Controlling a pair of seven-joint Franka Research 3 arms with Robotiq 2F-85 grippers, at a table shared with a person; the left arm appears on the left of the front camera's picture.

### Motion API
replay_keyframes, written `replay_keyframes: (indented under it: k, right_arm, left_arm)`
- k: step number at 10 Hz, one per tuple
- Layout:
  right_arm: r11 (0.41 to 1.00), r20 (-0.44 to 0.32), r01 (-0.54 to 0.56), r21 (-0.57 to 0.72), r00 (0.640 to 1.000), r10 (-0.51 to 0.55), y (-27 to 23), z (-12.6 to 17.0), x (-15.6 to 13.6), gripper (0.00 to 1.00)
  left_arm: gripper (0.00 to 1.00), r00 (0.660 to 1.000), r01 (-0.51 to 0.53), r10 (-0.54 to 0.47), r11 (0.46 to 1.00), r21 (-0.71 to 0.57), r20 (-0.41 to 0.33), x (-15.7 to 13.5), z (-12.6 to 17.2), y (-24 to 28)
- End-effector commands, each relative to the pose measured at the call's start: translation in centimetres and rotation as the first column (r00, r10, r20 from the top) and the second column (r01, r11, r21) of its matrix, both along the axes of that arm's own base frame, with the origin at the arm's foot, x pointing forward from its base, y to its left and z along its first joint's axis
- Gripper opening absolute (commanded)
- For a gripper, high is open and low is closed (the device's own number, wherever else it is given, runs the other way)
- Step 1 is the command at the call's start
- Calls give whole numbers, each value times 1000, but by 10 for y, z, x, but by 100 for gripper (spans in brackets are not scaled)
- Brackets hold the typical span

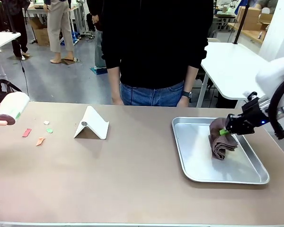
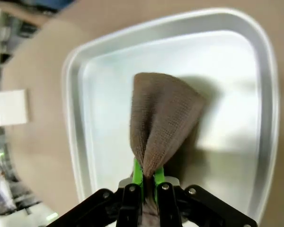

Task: Clean the surface of the table.
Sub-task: If a person points to the right, clean the right side of the table with your right hand, and if they point to the left, clean the left side with your left hand.

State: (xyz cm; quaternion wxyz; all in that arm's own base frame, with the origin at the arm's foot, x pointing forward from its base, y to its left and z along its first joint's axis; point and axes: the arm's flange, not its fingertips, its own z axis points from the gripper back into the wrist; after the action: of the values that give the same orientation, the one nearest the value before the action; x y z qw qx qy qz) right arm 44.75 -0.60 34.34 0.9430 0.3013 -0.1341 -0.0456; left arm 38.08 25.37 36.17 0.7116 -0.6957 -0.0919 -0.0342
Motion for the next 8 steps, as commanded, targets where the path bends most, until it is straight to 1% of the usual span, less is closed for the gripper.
replay_keyframes:
  k: [1,2,4,5,6,7,8]
  right_arm:
    - [967,55,-87,238,996,76,-27,2,-17,11]
    - [942,44,-107,319,994,98,-34,8,-22,11]
    - [837,98,-195,511,981,168,-44,17,-31,11]
    - [774,130,-229,591,973,189,-49,22,-36,11]
    - [690,175,-281,666,959,222,-55,28,-42,11]
    - [625,211,-316,714,948,239,-63,33,-50,11]
    - [590,237,-338,733,941,243,-73,36,-59,11]
  left_arm:
    - [0,1000,5,-4,1000,-13,19,-3,3,1]
    - [0,1000,5,-4,1000,-13,19,-3,3,1]
    - [0,1000,5,-4,1000,-13,19,-3,3,1]
    - [0,1000,5,-4,1000,-13,19,-3,3,1]
    - [0,1000,5,-4,1000,-13,19,-3,3,1]
    - [0,1000,5,-4,1000,-13,19,-3,3,1]
    - [0,1000,5,-4,1000,-13,19,-3,3,1]
